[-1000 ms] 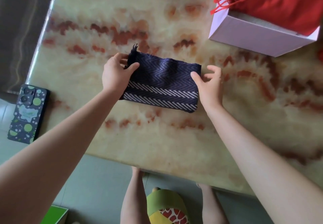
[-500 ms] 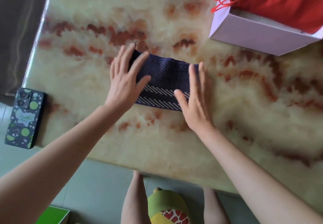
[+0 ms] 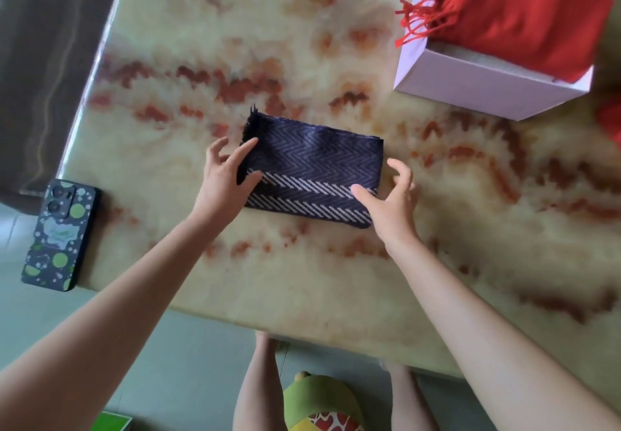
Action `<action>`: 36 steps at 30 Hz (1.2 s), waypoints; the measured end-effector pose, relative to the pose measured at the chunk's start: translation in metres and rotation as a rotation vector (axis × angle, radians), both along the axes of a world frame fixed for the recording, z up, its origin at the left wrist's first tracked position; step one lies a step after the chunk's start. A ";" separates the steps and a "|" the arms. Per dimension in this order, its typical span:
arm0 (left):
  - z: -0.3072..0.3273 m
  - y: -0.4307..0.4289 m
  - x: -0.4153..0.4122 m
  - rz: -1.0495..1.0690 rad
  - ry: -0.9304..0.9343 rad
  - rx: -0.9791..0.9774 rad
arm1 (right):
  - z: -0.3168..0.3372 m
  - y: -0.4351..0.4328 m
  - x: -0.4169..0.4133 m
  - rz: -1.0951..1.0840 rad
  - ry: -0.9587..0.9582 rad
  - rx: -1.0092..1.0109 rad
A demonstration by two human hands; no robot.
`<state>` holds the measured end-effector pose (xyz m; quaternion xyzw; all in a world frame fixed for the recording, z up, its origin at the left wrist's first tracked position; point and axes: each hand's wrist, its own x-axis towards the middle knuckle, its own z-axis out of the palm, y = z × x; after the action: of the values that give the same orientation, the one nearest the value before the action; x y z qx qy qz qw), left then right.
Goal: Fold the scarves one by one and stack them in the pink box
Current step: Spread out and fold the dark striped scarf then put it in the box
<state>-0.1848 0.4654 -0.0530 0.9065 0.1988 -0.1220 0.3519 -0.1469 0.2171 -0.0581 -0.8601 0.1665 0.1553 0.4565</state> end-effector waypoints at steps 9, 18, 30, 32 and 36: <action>0.007 0.007 0.018 0.132 0.154 -0.211 | 0.012 0.012 0.014 0.004 0.123 0.114; 0.010 0.009 0.015 0.203 0.241 -0.290 | 0.019 0.001 0.007 0.107 0.066 0.063; 0.027 0.019 -0.001 0.007 0.240 -0.606 | 0.030 -0.019 0.011 0.321 0.257 0.272; 0.030 0.014 -0.001 -0.025 0.213 -0.614 | 0.033 -0.022 0.015 0.366 0.245 0.225; 0.042 0.000 0.007 -0.040 0.196 -0.585 | 0.050 -0.031 0.025 0.411 0.217 0.162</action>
<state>-0.1775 0.4656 -0.0105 0.7542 0.1704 -0.2677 0.5748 -0.1220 0.1860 -0.0078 -0.8146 0.0230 0.3494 0.4624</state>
